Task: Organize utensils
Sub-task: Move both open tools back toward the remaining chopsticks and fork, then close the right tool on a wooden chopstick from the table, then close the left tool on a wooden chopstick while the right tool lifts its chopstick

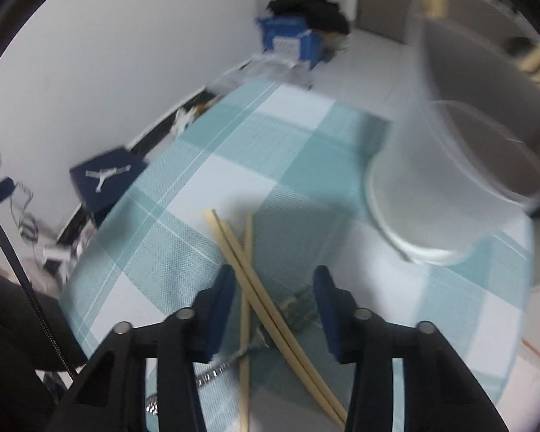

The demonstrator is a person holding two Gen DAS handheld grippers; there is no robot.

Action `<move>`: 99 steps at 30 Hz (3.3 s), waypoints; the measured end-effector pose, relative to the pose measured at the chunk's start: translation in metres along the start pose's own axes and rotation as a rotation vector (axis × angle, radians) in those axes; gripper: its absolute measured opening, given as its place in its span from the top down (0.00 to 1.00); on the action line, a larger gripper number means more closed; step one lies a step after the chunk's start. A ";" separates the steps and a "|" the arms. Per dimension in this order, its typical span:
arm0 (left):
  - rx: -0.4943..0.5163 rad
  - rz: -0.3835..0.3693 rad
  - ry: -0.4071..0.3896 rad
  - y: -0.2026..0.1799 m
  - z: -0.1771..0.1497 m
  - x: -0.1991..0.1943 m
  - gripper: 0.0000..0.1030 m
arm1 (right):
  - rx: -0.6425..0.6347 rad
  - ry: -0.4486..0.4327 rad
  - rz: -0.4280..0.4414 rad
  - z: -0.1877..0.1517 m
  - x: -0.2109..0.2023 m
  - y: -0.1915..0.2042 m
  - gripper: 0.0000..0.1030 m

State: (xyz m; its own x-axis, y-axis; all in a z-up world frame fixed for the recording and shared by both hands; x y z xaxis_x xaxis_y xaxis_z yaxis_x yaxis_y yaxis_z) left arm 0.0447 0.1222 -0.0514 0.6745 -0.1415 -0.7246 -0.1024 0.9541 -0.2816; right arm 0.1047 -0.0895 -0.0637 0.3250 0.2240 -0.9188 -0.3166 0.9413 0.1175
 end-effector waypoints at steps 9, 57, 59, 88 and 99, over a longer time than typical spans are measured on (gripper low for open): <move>-0.046 -0.031 0.009 0.006 0.002 0.002 0.01 | -0.097 0.046 -0.025 0.004 0.014 0.013 0.77; 0.054 0.068 0.095 -0.017 -0.018 0.026 0.01 | 0.040 0.125 -0.083 -0.030 -0.012 -0.063 0.95; 0.062 0.069 0.114 -0.021 -0.020 0.033 0.01 | 0.062 0.116 -0.065 -0.028 -0.012 -0.066 0.95; 0.091 0.146 0.412 -0.061 -0.020 0.106 0.01 | 0.581 -0.230 0.382 -0.002 -0.103 -0.169 0.95; 0.096 0.215 0.485 -0.079 -0.013 0.122 0.05 | 0.579 -0.283 0.409 -0.010 -0.123 -0.175 0.95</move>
State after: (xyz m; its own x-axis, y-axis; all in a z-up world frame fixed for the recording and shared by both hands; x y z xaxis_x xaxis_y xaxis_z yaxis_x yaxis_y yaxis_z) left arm 0.1254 0.0261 -0.1263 0.2282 -0.0246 -0.9733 -0.1182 0.9916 -0.0527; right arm 0.1115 -0.2838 0.0249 0.5229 0.5663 -0.6371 0.0317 0.7340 0.6784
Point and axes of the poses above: each gripper's, at about its wrist camera, not at the fingertips, and x roughly the way its jaws point, y to its left, z to its top, the point moved 1 cm from there along x, roughly the way its jaws point, and after that the axes turned 13 degrees about x, right-handed, at the moved point
